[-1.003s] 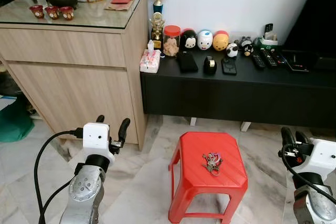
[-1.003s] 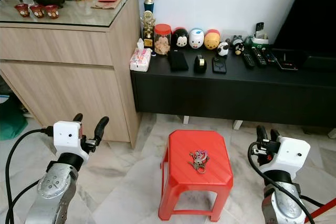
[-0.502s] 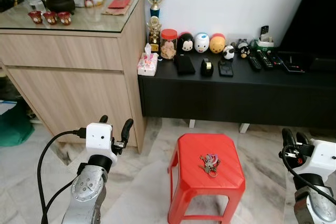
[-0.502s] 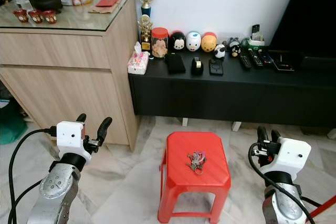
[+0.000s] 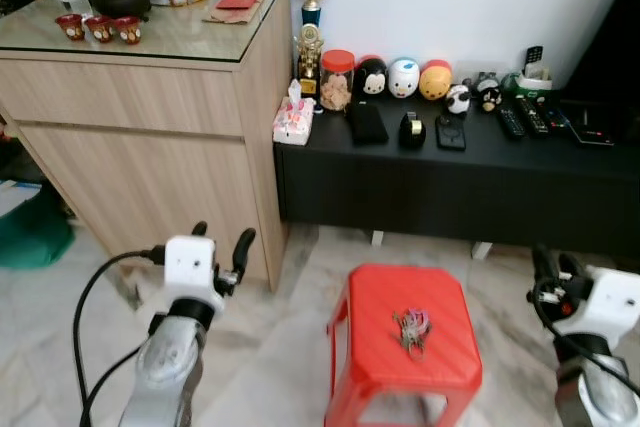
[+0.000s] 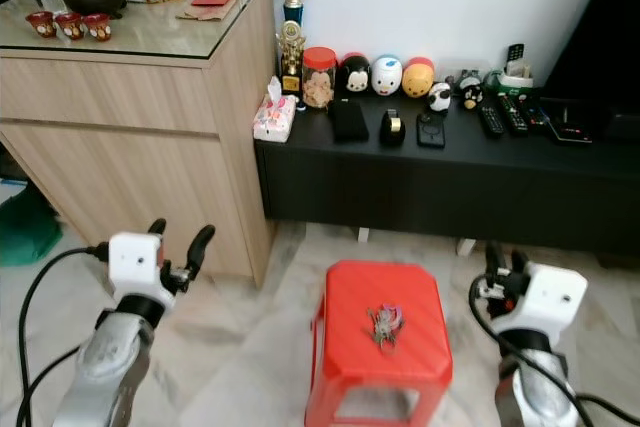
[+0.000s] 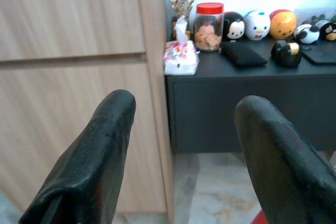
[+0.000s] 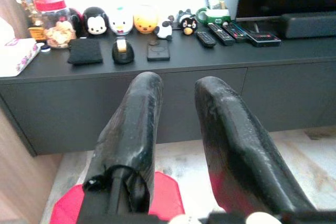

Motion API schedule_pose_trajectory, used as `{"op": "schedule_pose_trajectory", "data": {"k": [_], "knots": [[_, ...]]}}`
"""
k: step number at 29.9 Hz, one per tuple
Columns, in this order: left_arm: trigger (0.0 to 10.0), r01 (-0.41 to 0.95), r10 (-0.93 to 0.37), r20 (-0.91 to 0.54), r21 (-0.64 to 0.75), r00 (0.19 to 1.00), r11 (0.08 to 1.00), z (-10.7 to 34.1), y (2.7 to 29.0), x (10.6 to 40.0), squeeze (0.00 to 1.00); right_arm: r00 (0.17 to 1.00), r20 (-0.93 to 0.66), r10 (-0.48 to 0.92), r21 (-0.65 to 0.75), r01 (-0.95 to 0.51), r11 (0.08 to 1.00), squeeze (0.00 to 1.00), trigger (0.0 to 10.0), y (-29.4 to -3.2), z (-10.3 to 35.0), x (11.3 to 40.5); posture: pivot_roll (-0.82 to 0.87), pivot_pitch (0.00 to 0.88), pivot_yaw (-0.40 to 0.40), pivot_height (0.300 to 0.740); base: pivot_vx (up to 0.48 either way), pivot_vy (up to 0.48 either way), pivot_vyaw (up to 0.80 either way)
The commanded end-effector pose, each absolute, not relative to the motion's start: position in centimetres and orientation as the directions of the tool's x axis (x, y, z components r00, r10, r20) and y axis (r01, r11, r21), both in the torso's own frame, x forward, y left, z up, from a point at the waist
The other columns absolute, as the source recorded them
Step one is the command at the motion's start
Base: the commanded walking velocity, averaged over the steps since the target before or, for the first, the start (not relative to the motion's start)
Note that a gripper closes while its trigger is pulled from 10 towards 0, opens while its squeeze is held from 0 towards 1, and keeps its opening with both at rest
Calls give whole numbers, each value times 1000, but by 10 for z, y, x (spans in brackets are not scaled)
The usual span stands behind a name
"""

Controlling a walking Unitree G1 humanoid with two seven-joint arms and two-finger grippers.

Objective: Hang keys on a hook

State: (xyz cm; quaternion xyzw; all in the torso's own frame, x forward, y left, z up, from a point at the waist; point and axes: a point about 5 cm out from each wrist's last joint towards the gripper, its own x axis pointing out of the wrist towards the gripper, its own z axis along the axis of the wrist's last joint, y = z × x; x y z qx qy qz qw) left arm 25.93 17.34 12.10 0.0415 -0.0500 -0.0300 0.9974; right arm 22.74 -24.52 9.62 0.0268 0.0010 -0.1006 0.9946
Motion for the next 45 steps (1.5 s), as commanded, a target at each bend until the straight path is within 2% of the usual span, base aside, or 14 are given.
{"op": "schedule_pose_trajectory", "data": {"k": [1,22,35,45], "knots": [[10000,70,-78,103,78,992,994,122,169,259,0,978,7,-208,49,208,977,0,10000,-247,100,226,-78,4,-32,695,0,0,0],[10000,73,-82,114,85,990,994,125,168,261,0,976,21,-217,51,216,975,0,10000,-249,104,227,-81,6,-30,695,0,0,0],[10000,41,-52,135,88,989,995,129,172,257,0,984,27,-174,60,172,983,0,10000,-243,106,239,-52,3,-61,695,242,0,0],[10000,41,-53,131,92,990,995,127,173,260,0,983,36,-182,67,179,982,0,10000,-244,106,244,-53,0,-53,695,0,0,0]]}}
